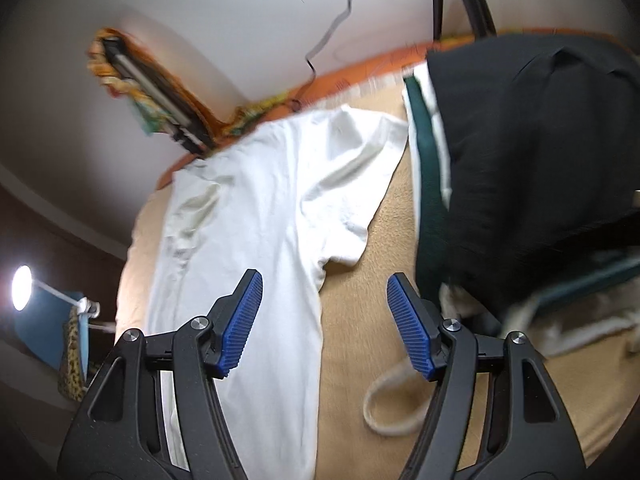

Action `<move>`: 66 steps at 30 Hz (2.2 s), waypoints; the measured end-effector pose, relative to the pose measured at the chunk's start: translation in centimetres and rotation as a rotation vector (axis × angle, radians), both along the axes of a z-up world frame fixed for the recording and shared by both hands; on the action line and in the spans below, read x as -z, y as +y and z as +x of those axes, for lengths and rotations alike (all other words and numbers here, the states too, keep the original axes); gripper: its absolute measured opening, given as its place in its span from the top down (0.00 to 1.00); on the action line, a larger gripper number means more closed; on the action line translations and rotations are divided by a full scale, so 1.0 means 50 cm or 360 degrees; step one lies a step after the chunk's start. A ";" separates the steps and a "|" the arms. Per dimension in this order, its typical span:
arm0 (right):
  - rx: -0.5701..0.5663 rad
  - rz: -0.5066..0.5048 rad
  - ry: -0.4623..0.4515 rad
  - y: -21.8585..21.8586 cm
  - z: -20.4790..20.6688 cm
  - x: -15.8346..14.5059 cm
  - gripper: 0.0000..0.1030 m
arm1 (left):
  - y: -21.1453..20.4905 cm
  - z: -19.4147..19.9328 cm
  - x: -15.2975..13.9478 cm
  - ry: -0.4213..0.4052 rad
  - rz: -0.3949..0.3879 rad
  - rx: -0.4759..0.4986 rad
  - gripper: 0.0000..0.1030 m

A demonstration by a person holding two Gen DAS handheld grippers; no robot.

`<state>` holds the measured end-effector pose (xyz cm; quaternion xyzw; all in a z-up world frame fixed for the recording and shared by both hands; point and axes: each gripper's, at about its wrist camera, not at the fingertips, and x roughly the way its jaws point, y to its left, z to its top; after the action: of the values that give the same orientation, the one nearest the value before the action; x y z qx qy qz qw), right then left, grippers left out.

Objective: Fold small clothes

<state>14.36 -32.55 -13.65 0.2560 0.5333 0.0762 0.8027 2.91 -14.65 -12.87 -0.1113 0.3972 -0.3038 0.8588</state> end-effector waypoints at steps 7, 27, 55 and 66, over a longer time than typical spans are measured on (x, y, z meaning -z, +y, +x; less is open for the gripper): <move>0.0117 0.0021 0.0095 0.027 0.073 0.060 0.34 | 0.041 0.008 -0.001 0.0027 -0.0085 -0.0067 0.98; -0.0099 -0.0480 -0.0061 0.198 0.135 -0.050 0.95 | 0.162 -0.043 0.013 0.0068 -0.0244 -0.0231 0.99; -0.0618 -0.0541 0.0022 0.473 0.220 0.019 0.70 | 0.299 -0.078 0.081 0.0274 -0.0258 -0.0563 0.88; -0.0290 -0.0191 -0.0085 0.262 0.239 -0.088 0.58 | 0.319 -0.108 0.028 0.0115 -0.0290 -0.0606 0.73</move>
<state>26.31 -19.46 -9.23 0.1558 0.5364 0.1237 0.8202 -2.47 1.32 -14.25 -0.2723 0.3704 -0.1666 0.8723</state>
